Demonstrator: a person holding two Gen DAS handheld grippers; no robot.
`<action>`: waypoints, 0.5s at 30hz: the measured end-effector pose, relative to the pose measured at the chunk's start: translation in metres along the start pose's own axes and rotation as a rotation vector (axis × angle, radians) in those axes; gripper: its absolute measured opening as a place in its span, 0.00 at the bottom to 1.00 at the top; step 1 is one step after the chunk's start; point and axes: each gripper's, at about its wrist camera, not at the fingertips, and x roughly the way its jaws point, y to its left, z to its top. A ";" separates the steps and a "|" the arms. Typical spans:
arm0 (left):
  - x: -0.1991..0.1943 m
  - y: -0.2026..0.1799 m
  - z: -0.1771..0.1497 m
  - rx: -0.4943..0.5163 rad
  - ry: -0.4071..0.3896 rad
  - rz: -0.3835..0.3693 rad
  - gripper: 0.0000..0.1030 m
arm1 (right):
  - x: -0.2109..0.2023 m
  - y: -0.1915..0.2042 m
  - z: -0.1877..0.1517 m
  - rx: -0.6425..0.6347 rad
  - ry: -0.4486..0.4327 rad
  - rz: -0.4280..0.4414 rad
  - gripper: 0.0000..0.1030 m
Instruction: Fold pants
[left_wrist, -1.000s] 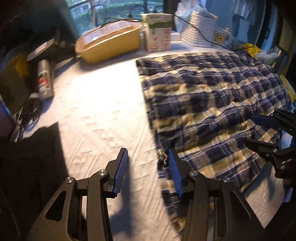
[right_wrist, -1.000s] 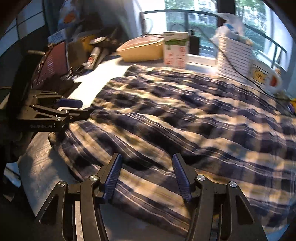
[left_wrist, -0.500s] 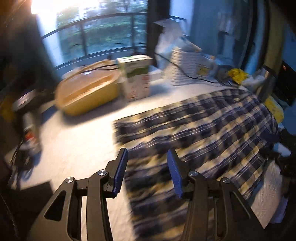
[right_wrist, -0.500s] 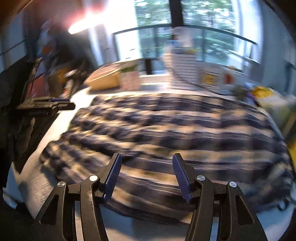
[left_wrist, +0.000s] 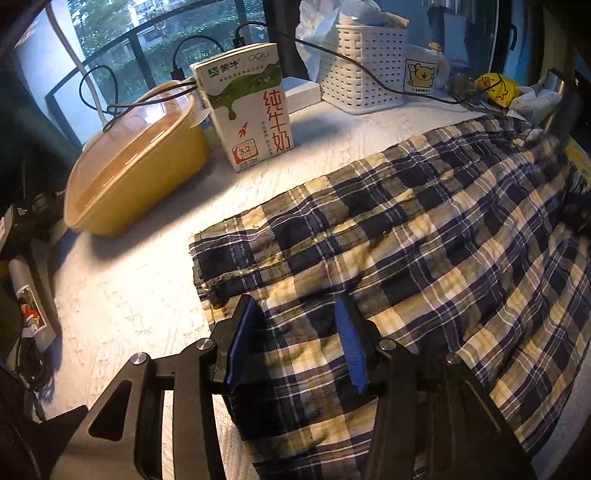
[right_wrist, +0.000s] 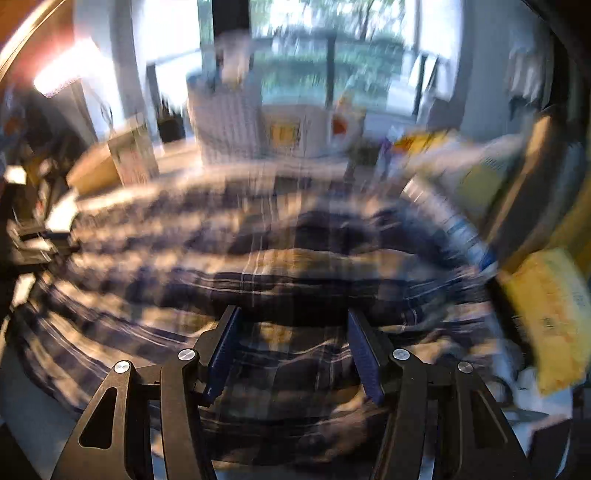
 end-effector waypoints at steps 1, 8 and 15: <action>0.003 0.002 0.001 -0.007 0.000 0.008 0.46 | 0.010 0.004 0.000 -0.024 0.028 -0.013 0.67; -0.004 0.037 -0.004 -0.078 0.015 0.130 0.55 | 0.004 0.011 -0.007 -0.074 0.024 -0.016 0.74; -0.064 -0.006 -0.013 -0.021 -0.117 -0.003 0.55 | -0.036 0.008 -0.044 -0.026 0.000 -0.016 0.74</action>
